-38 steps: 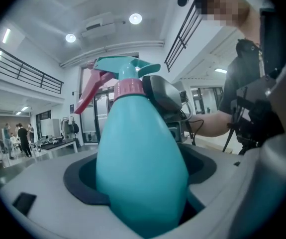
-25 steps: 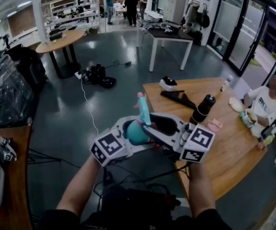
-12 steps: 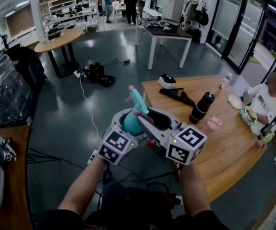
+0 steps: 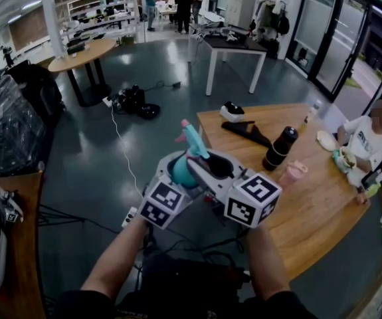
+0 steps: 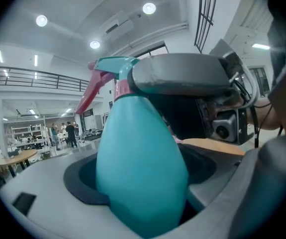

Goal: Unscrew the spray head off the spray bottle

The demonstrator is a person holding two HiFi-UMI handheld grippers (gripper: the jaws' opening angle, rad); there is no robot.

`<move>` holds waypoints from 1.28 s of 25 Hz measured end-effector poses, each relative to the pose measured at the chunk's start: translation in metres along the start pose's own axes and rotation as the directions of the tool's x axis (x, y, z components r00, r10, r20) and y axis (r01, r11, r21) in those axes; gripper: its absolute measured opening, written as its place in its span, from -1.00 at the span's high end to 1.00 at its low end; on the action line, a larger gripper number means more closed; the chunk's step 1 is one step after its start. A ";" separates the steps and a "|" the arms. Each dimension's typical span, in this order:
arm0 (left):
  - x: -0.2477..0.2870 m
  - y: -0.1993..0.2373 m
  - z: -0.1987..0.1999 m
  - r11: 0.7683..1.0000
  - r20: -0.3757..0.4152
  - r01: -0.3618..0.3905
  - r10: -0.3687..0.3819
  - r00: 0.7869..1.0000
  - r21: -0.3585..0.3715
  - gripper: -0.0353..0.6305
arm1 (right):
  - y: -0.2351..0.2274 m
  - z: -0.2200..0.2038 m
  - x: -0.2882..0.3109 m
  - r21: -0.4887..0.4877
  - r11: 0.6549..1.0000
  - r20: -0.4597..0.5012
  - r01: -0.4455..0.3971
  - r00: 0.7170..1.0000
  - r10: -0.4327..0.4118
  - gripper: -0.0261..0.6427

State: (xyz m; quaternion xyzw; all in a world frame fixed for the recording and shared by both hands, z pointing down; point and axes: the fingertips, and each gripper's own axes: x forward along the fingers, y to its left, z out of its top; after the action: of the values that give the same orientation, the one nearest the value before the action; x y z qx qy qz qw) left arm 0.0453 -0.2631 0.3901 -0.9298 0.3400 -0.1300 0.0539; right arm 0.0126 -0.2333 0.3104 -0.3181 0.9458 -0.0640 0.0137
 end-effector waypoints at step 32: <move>-0.029 -0.060 0.018 0.899 0.083 0.436 -0.438 0.895 0.041 -0.37 | 0.026 0.005 -0.031 -0.011 0.883 -0.013 -0.470 0.883 0.470 0.49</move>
State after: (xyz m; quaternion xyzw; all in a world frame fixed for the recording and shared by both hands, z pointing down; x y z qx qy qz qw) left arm 0.0663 -0.1986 0.3783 -0.9867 0.1186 -0.1002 0.0488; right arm 0.0218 -0.1943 0.3019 -0.0793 0.9952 -0.0538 0.0218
